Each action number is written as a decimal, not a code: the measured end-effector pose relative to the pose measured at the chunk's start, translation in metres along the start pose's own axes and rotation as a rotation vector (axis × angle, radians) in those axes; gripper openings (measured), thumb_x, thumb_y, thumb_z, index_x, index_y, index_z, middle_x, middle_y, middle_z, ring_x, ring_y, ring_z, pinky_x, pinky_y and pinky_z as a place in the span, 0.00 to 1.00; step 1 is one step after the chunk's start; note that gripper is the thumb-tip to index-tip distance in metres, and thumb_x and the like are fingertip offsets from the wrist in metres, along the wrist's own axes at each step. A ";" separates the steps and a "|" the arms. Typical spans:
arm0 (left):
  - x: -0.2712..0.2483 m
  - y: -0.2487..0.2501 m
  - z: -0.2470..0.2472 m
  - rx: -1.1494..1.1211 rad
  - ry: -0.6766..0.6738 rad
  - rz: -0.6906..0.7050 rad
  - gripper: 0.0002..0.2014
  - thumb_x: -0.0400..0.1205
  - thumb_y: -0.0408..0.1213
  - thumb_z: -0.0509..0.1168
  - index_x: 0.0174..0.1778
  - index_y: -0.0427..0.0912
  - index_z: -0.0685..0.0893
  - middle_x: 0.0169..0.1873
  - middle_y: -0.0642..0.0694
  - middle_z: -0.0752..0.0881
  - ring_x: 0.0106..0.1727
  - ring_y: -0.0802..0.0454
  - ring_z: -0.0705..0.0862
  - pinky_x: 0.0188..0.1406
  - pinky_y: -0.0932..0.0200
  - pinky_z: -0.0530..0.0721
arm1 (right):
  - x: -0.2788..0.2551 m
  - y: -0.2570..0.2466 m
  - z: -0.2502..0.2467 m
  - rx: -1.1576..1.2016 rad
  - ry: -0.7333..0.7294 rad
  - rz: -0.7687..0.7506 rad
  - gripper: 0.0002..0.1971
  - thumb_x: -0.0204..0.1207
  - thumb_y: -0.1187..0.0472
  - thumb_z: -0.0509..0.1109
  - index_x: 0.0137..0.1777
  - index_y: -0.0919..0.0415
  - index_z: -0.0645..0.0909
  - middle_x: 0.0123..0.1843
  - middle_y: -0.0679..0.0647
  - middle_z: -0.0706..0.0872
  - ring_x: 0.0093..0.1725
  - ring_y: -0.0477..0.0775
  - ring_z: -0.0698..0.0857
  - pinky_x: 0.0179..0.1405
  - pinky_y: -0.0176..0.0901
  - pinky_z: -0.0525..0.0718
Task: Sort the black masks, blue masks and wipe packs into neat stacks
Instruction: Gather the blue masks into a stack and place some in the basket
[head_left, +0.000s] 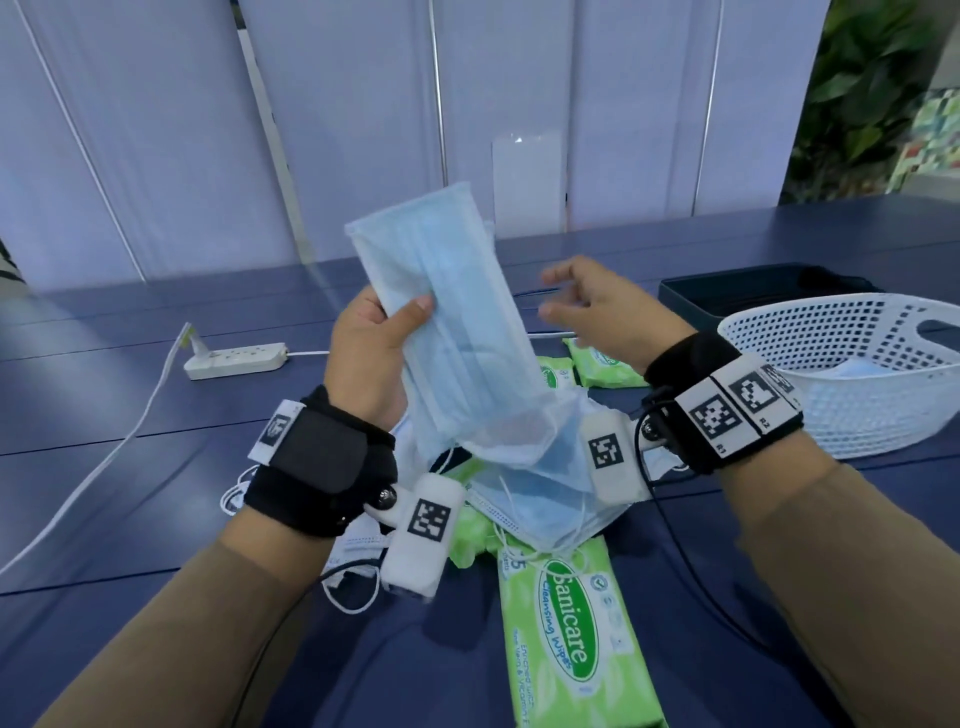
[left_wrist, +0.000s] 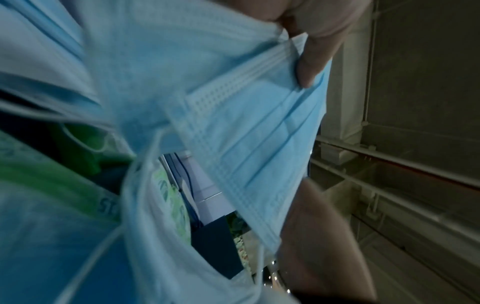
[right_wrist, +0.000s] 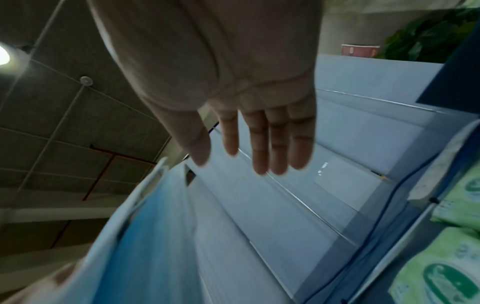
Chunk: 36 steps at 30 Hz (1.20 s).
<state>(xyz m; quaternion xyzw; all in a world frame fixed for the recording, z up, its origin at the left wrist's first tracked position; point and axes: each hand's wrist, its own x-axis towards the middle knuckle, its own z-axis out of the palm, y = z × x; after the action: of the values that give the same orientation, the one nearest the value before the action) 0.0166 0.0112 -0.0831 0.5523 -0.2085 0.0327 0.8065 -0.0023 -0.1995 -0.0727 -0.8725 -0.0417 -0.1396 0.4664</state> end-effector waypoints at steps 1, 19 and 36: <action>0.002 0.003 -0.004 -0.013 0.012 0.022 0.11 0.82 0.23 0.60 0.58 0.35 0.81 0.53 0.41 0.88 0.54 0.43 0.87 0.54 0.47 0.86 | -0.001 0.005 0.000 -0.116 -0.106 0.036 0.16 0.78 0.55 0.68 0.65 0.51 0.74 0.52 0.48 0.81 0.47 0.47 0.79 0.43 0.38 0.78; 0.020 0.044 -0.041 -0.037 0.121 0.050 0.28 0.77 0.13 0.47 0.69 0.37 0.72 0.67 0.38 0.81 0.66 0.40 0.82 0.61 0.40 0.83 | -0.001 0.043 0.021 -0.550 -0.437 0.212 0.28 0.73 0.58 0.73 0.72 0.50 0.71 0.70 0.52 0.76 0.65 0.56 0.77 0.63 0.46 0.76; 0.021 0.003 -0.045 0.166 0.060 -0.335 0.15 0.81 0.19 0.56 0.58 0.38 0.80 0.48 0.43 0.87 0.41 0.47 0.88 0.35 0.55 0.88 | 0.027 0.037 0.032 -0.896 -0.280 0.138 0.03 0.77 0.65 0.65 0.49 0.60 0.76 0.60 0.60 0.84 0.56 0.60 0.82 0.47 0.43 0.76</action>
<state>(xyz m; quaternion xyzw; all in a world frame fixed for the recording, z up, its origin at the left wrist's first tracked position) 0.0485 0.0488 -0.0863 0.6428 -0.0861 -0.0686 0.7581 0.0381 -0.1959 -0.1115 -0.9989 0.0181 0.0062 0.0423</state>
